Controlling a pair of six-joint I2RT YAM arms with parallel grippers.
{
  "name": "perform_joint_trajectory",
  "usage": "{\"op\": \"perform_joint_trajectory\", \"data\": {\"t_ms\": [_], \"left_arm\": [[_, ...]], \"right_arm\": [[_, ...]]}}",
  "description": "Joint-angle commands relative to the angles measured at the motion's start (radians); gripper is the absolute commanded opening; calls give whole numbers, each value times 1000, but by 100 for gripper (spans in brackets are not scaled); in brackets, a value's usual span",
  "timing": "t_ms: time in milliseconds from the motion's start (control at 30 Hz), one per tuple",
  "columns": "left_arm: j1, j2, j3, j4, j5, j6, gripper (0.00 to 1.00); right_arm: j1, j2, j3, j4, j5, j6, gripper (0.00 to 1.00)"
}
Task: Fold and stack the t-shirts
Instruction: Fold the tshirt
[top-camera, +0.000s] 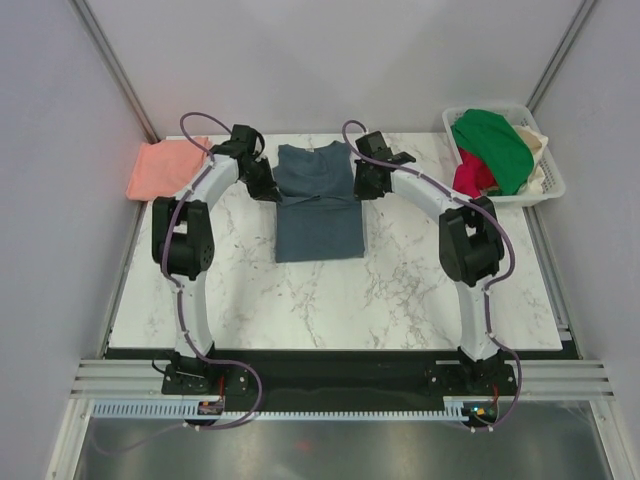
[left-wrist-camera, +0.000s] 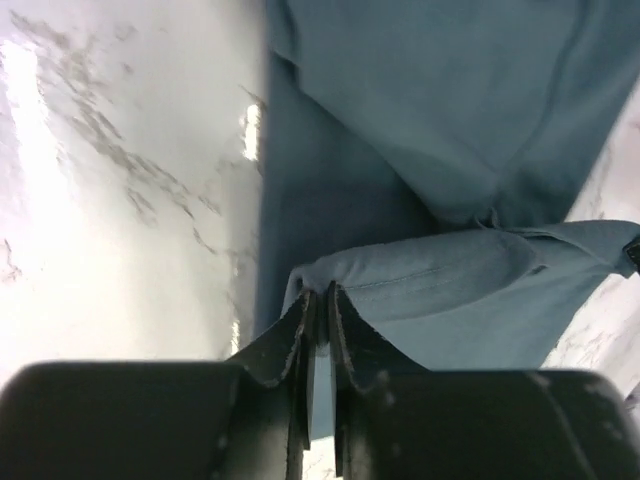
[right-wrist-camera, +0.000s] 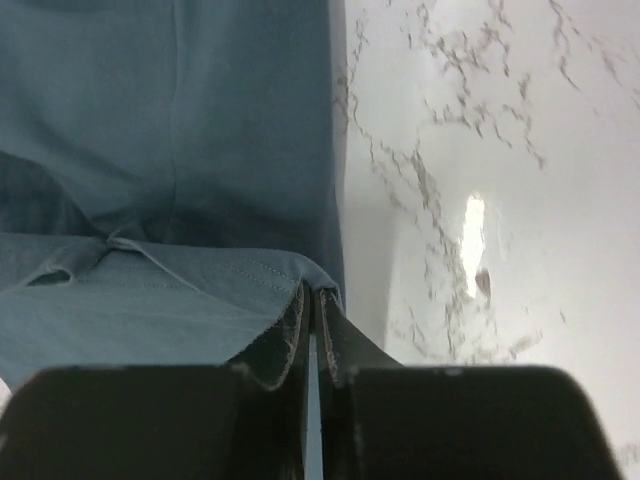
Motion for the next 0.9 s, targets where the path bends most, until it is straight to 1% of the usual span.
{"op": "perform_joint_trajectory", "data": {"t_ms": [0,33,67,100,133,167,200,267,300,333,367,400,433,467,500,533,567,600,633,667,700,733,767,833,867], "left_arm": [[44,82,107,-42,62,17,17],[50,93,123,-51,59,10,18],[63,101,138,-61,56,-8,25],[71,113,166,-74,57,-16,36],[76,119,181,-75,73,-17,50],[82,123,203,-80,87,-8,75],[82,127,250,-116,79,-5,79],[82,101,273,-141,61,-3,81],[79,80,249,-140,44,-3,81],[62,19,229,-137,21,-3,80],[50,-11,205,-131,-5,1,80],[35,-40,145,-122,-51,7,80],[3,-99,113,-103,-70,10,77],[-13,-123,74,-89,-82,13,75],[-28,-153,-5,-66,-87,15,74],[-59,-175,-48,-19,-85,15,71],[-73,-211,-126,10,-85,12,66],[-84,-222,-162,36,-75,9,63],[-100,-230,-194,64,-62,6,58],[-107,-230,-219,114,-50,-3,53],[-113,-223,-246,127,-32,-8,49],[-125,-210,-251,138,-24,-11,44],[-131,-198,-250,153,-21,-13,40],[-146,-151,-239,161,-21,-10,36],[-156,-135,-228,162,-22,-7,35]], "right_arm": [[-44,87,116,7,-83,-63,10],[-54,130,172,7,-120,-77,14],[-77,153,201,7,-147,-83,26],[-90,189,231,7,-169,-86,39],[-104,204,286,-7,-200,-86,53],[-126,216,312,-21,-204,-86,69],[-140,220,332,-33,-208,-86,71],[-166,197,325,-35,-229,-94,78],[-173,159,288,-30,-226,-98,79],[-176,134,260,-26,-217,-101,79],[-174,105,225,-12,-223,-100,79],[-174,39,134,35,-237,-95,79],[-173,4,81,60,-272,-86,78],[-168,-33,30,86,-280,-69,76],[-162,-103,-73,144,-284,-60,75],[-142,-133,-121,172,-293,-54,73],[-130,-160,-163,197,-313,-40,70],[-118,-194,-218,227,-318,-36,68],[-104,-201,-232,231,-323,-31,66],[-78,-204,-240,235,-327,-28,59],[-65,-196,-248,241,-335,-20,55],[-56,-188,-246,244,-336,-16,49],[-39,-178,-245,247,-341,-11,39],[-25,-138,-228,254,-347,-6,34],[-16,-123,-220,254,-349,-2,28]]}}
